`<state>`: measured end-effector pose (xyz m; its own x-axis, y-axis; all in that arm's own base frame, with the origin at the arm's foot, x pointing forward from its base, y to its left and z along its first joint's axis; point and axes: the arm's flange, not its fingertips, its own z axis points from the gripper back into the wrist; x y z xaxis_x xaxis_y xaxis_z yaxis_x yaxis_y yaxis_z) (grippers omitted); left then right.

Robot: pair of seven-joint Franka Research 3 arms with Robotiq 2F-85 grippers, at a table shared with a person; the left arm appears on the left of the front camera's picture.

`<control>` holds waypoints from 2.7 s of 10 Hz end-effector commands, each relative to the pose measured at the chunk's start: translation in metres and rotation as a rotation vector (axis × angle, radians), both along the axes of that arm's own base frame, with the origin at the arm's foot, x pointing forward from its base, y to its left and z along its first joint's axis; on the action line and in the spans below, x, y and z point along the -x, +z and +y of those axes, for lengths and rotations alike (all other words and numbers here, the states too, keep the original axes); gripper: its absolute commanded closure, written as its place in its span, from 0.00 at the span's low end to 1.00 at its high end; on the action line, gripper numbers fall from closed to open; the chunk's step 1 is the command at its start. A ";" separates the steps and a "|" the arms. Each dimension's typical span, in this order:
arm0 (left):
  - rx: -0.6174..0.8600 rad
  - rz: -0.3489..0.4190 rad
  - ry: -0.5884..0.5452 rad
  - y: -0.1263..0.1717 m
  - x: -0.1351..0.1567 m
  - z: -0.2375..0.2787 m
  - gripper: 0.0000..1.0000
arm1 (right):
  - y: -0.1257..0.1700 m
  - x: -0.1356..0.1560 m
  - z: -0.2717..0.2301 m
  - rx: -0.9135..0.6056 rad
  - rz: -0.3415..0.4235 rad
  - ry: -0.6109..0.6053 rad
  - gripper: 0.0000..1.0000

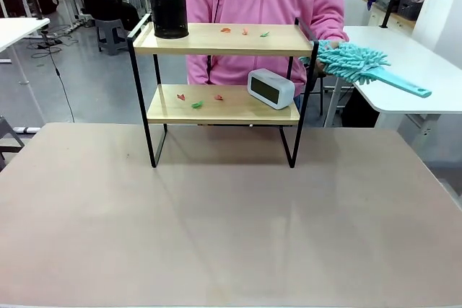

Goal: Clean the shelf.
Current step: Pick up the Duster from the human.

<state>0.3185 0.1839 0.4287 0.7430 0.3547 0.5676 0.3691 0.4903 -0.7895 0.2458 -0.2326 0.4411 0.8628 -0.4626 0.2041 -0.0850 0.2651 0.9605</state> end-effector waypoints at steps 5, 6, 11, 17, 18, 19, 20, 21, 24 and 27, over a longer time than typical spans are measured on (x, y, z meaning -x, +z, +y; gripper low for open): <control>0.008 -0.038 -0.001 0.000 -0.002 0.000 0.00 | 0.059 -0.169 0.094 -0.023 0.086 0.093 0.00; 0.008 -0.038 -0.001 0.000 -0.002 0.000 0.00 | 0.055 -0.191 0.107 -0.035 0.114 0.107 0.00; 0.008 -0.038 -0.001 0.000 -0.002 0.000 0.00 | 0.042 -0.234 0.146 -0.046 0.197 0.134 0.00; 0.008 -0.038 -0.001 0.000 -0.002 0.000 0.00 | 0.040 -0.234 0.155 -0.016 0.208 0.167 0.57; 0.008 -0.038 -0.001 0.000 -0.002 0.000 0.00 | 0.039 -0.233 0.157 -0.014 0.206 0.171 1.00; 0.008 -0.038 -0.001 0.000 -0.002 0.000 0.00 | 0.039 -0.233 0.158 -0.013 0.203 0.175 0.62; 0.008 -0.038 -0.001 0.000 -0.002 0.000 0.00 | 0.040 -0.233 0.158 -0.016 0.192 0.173 1.00; 0.008 -0.038 -0.001 0.000 -0.002 0.000 0.00 | 0.040 -0.233 0.157 -0.015 0.192 0.169 1.00; 0.008 -0.038 -0.001 0.000 -0.002 0.000 0.00 | 0.039 -0.232 0.154 0.002 0.192 0.182 1.00; 0.008 -0.038 -0.001 0.000 -0.002 0.000 0.00 | 0.035 -0.230 0.153 0.011 0.197 0.189 1.00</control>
